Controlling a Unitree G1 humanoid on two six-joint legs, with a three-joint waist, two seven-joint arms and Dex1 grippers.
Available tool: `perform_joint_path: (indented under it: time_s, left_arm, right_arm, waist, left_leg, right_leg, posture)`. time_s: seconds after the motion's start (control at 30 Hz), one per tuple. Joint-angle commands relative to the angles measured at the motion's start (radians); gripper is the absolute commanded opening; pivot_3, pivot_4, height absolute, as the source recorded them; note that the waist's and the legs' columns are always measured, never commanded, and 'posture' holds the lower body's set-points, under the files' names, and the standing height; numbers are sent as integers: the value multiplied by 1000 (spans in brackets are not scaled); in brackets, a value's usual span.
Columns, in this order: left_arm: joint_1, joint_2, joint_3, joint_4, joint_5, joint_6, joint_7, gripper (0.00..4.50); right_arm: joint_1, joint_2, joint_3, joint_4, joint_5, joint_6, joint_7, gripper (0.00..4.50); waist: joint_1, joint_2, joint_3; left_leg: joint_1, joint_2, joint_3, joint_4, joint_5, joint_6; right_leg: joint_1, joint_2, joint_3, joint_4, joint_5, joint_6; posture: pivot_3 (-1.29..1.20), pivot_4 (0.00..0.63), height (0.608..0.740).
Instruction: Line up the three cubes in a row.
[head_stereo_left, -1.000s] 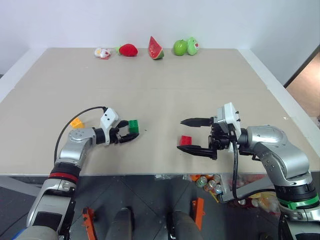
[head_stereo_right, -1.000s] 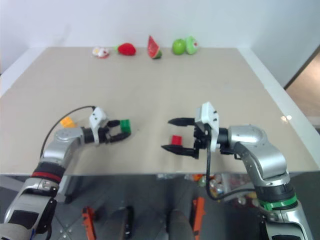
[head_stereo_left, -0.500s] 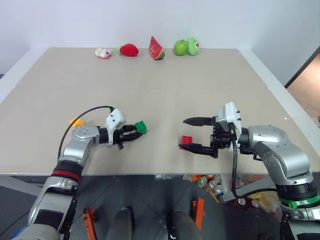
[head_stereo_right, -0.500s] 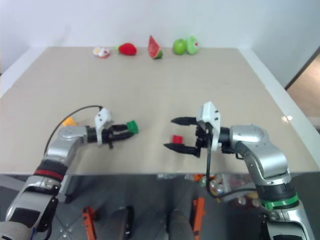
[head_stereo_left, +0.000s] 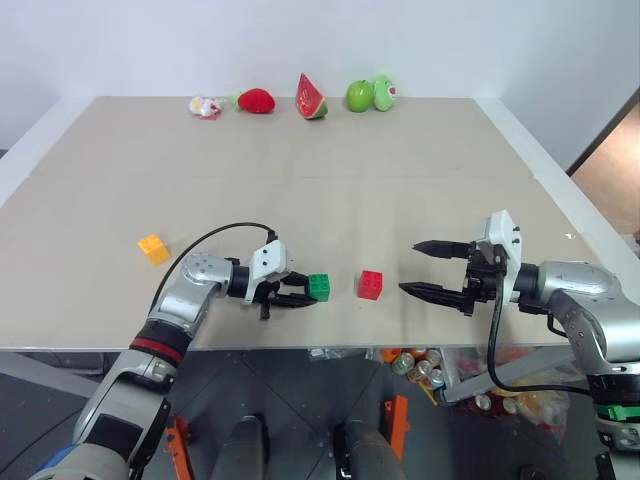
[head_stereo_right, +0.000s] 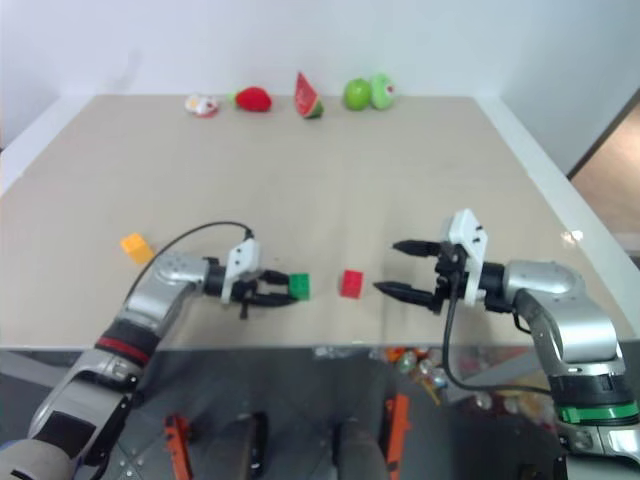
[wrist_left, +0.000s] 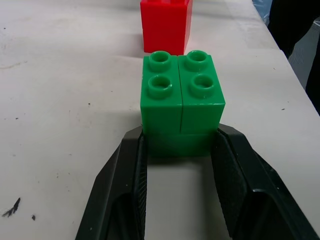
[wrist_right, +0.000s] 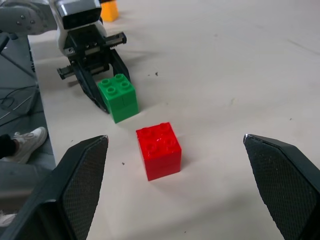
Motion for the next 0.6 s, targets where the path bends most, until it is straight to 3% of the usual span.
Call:
perform_joint_path:
  time_s: [0.03,0.5,0.57,0.6]
  left_arm:
    - [-46,-12,12,67,20,-46,15,1267]
    - [-70,-38,38,103,-1,-19,5,1267]
    - [-60,-31,41,82,-7,-8,-1,2308]
    - [-52,-25,42,64,-9,-2,-2,2626]
  right_arm:
    - [1,-12,-40,-42,19,2,-14,4500]
    - [-26,-2,-26,-38,17,11,-26,4500]
    - [-30,-2,-23,-38,16,12,-26,4500]
    - [-31,-2,-23,-38,16,13,-25,4500]
  waist:
    - [0,0,0]
    - [0,0,0]
    - [0,0,0]
    - [0,0,0]
  left_leg:
    - [0,0,0,1,0,0]
    - [-2,0,0,3,0,1]
    - [-3,0,0,3,0,1]
    - [-3,0,0,3,0,1]
  right_leg:
    - [0,0,0,0,0,0]
    - [0,0,0,0,1,1]
    - [0,0,0,0,1,1]
    - [0,0,0,0,1,2]
  posture:
    - [0,150,740]
    - [0,150,740]
    - [0,150,740]
    - [0,150,740]
